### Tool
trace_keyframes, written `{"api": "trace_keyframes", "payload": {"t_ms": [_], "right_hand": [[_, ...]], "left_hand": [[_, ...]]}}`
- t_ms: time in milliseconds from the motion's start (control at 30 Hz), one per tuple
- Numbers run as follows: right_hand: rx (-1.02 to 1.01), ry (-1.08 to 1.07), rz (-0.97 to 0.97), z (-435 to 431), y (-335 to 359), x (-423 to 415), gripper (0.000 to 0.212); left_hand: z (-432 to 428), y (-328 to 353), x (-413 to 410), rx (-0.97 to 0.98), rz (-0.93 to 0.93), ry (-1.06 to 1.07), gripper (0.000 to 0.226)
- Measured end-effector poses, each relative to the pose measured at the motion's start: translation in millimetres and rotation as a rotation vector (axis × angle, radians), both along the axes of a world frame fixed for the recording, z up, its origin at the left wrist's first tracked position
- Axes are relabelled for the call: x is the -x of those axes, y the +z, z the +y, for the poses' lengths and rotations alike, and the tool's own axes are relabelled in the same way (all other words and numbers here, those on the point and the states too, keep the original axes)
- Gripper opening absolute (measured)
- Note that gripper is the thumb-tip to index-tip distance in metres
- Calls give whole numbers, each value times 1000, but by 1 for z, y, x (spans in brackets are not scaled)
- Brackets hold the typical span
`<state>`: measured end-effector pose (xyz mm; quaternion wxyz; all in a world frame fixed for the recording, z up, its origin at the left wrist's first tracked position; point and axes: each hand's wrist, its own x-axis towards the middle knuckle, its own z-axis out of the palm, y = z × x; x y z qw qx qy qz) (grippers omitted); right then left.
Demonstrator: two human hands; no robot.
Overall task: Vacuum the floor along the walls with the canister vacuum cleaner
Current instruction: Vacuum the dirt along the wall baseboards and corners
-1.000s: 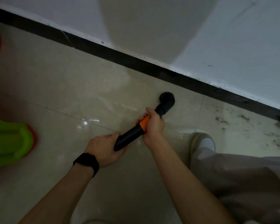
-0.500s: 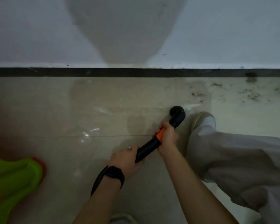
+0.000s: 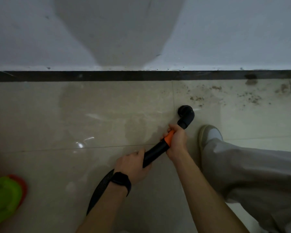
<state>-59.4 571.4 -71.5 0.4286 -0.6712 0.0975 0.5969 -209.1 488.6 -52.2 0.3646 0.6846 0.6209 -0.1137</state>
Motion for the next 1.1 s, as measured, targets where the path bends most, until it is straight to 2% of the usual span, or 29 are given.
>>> {"api": "trace_keyframes", "payload": {"t_ms": [167,300,367,467,733,933,1100], "right_hand": [[-27,10,-19,2,-15,26,19],[-45,36,-29,3,-23,50,21],[-56,58,-15,4,-28,57,21],[-82,119,34,4,-32,62,19],[-107,200,50,27,-20,59,20],[-138,218,95,62,-12,36,13],[-161,261,179,70,-9,50,15]], "left_hand": [[-1,-23,27,-41,4,36,38],[-12,-43,49,-133,-33,107,52],[-18,-53,56,-214,-72,145,48],[-27,-60,58,-313,-37,173,38],[-4,-34,42,-198,99,189,39],[29,-24,12,-202,86,186,36],[32,-21,21,-245,129,248,35]]}}
